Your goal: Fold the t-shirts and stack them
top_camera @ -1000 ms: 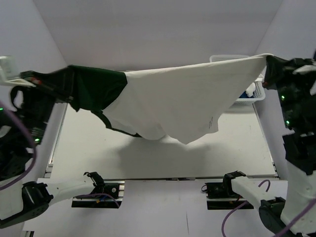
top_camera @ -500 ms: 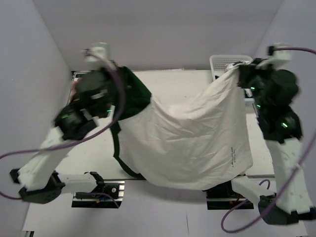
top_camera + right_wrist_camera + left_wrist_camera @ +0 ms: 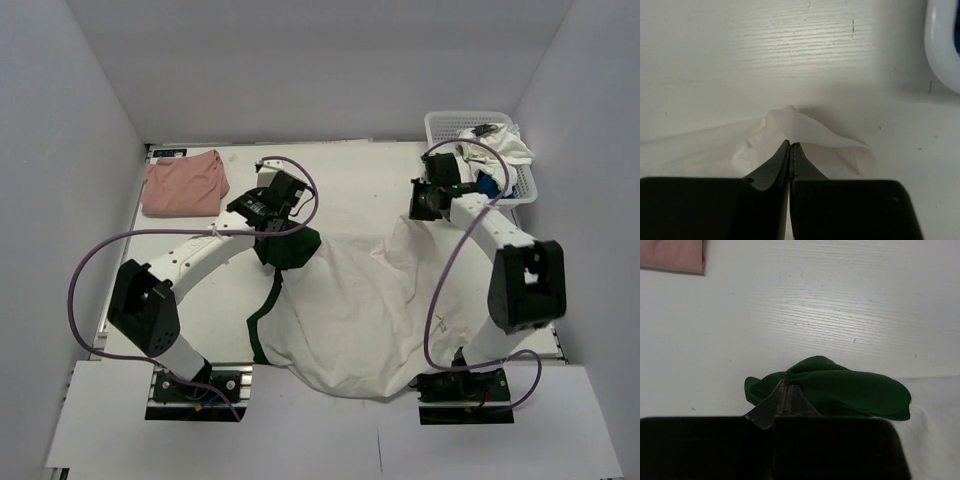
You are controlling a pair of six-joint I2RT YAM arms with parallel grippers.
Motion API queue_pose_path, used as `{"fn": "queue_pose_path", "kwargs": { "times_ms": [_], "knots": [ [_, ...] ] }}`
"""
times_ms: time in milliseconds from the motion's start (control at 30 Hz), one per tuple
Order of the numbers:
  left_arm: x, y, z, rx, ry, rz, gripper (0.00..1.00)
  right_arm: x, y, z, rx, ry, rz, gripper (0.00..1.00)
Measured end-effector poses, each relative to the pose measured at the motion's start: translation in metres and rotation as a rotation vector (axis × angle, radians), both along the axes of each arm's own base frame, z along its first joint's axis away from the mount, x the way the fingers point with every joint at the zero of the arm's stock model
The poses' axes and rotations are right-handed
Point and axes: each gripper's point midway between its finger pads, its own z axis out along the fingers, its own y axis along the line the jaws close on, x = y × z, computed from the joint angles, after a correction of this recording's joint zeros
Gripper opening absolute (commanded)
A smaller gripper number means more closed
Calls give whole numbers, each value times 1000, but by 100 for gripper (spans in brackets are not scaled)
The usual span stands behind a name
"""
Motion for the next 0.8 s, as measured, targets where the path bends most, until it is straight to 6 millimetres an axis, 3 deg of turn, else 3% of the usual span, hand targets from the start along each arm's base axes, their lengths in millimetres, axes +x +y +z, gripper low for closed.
{"fn": "queue_pose_path", "kwargs": {
  "times_ms": [167, 300, 367, 500, 600, 800],
  "knots": [
    [3, 10, -14, -33, 31, 29, 0, 36, 11, -36, -1, 84, 16, 0],
    [4, 11, -26, -45, 57, 24, 0, 62, 13, -51, -14, 101, 23, 34],
    [6, 11, -32, -52, 70, 19, 0, 67, 9, -55, -42, 101, 28, 45],
    [11, 9, -34, -72, 76, 7, 0, 67, -5, -54, -99, 101, 3, 57],
    [14, 7, -33, -90, 69, -4, 0, 64, -19, -57, -135, 106, -17, 57],
    [17, 5, -33, -112, 70, -15, 0, 31, -50, -70, -185, 176, -58, 57]
  ]
}}
